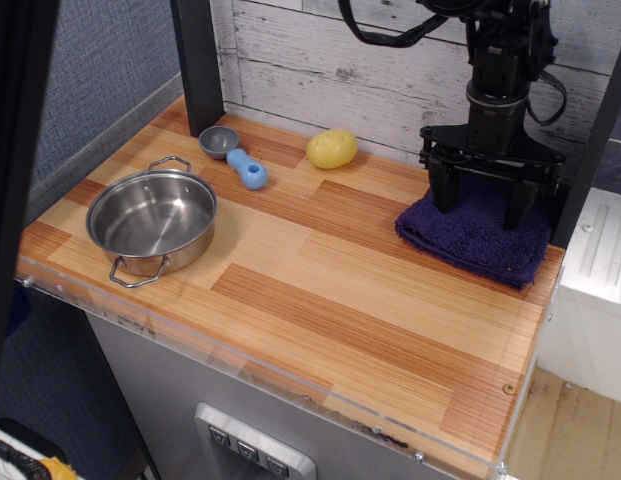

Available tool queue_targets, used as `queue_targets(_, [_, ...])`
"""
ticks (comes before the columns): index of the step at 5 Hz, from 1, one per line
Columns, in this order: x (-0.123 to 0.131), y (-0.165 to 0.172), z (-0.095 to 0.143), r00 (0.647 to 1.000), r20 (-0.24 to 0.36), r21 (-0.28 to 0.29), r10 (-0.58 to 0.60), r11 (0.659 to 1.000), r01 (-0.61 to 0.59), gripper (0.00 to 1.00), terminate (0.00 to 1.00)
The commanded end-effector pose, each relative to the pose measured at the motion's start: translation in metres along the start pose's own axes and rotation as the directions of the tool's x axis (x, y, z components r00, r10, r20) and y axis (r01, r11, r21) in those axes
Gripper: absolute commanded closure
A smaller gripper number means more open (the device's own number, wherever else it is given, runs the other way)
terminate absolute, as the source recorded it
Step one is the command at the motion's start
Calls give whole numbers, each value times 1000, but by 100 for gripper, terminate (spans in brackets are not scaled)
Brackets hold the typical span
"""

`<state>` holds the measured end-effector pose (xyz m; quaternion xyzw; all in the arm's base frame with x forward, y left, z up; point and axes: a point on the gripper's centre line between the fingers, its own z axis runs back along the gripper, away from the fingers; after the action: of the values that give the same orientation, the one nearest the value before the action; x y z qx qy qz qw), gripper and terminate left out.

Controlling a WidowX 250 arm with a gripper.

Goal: Move the purple piece of cloth at the bottom of the table.

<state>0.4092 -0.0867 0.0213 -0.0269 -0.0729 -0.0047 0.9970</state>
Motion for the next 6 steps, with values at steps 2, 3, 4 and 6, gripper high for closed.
queue_targets(2, [-15,-3,5,1000,7,4,-3,1000,3,0,0])
queue_targets(3, [-33,-3,8,999,-2,13,-38,999,38,0,0])
queue_targets(4, [-55,6,8,999,-18,23,-45,999,45,0,0])
queue_targets(6, [-93,29,4,998,-46,60,-38,997,40,0,0])
